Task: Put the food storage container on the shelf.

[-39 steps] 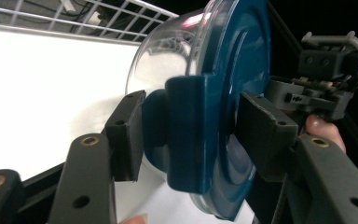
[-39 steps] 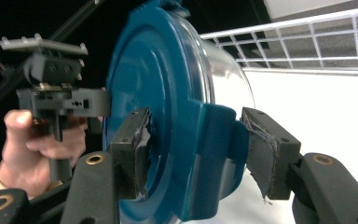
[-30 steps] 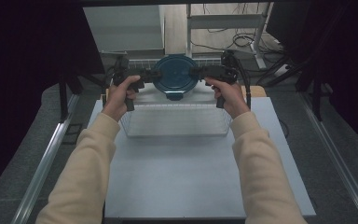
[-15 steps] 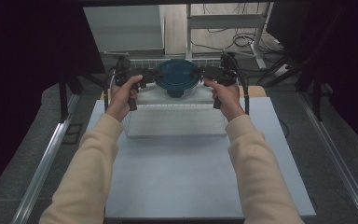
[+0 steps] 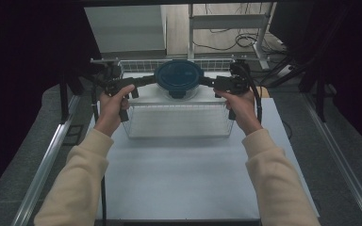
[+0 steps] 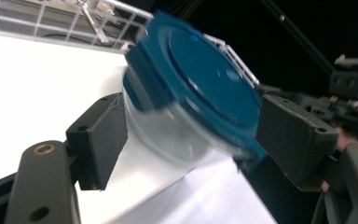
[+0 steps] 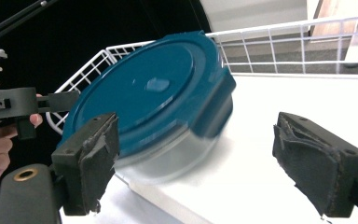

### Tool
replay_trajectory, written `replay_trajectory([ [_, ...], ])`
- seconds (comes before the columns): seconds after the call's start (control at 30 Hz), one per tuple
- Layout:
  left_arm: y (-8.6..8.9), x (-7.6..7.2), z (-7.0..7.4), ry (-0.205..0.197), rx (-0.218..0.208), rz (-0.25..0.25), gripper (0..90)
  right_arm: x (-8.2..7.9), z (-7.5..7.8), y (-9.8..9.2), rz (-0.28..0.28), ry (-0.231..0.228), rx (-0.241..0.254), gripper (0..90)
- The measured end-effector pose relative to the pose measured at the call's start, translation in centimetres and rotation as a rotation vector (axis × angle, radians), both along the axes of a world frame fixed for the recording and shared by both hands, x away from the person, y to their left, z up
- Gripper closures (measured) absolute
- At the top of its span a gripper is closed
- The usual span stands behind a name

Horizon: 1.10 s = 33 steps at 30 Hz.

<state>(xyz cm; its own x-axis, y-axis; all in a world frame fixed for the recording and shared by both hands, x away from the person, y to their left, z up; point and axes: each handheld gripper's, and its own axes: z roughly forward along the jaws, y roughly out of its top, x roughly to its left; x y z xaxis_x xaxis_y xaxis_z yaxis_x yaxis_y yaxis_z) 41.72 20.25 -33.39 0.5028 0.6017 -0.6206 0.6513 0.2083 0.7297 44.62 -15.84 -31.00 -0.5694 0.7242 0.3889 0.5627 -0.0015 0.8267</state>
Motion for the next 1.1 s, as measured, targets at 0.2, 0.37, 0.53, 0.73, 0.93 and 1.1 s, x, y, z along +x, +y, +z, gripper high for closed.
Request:
replay_trajectory([
  [0.2, -0.4, -3.2, -2.0, -0.051, 0.083, -0.019, 24.1, -3.1, -1.0, -1.6, 0.053, -0.046, -0.018, 14.6],
  [0.37, 0.2, -6.7, -4.7, -0.071, 0.093, -0.051, 27.4, -6.5, -2.6, -3.0, 0.092, -0.085, -0.073, 15.2],
  [0.53, 0.5, -9.6, -7.1, -0.067, 0.119, -0.073, 27.7, -10.2, -4.9, -4.1, 0.128, -0.116, -0.119, 15.3],
  [0.73, 0.7, -12.7, -10.3, -0.048, 0.175, -0.078, 27.4, -13.6, -8.6, -5.4, 0.117, -0.106, -0.146, 15.4],
  [0.93, 0.9, -14.3, -13.1, -0.008, 0.246, -0.066, 26.8, -15.3, -12.2, -6.4, 0.110, -0.074, -0.184, 18.1],
  [1.1, 0.8, -15.1, -15.2, 0.019, 0.331, 0.008, 27.8, -16.3, -15.6, -7.2, 0.112, -0.024, -0.186, 18.3],
])
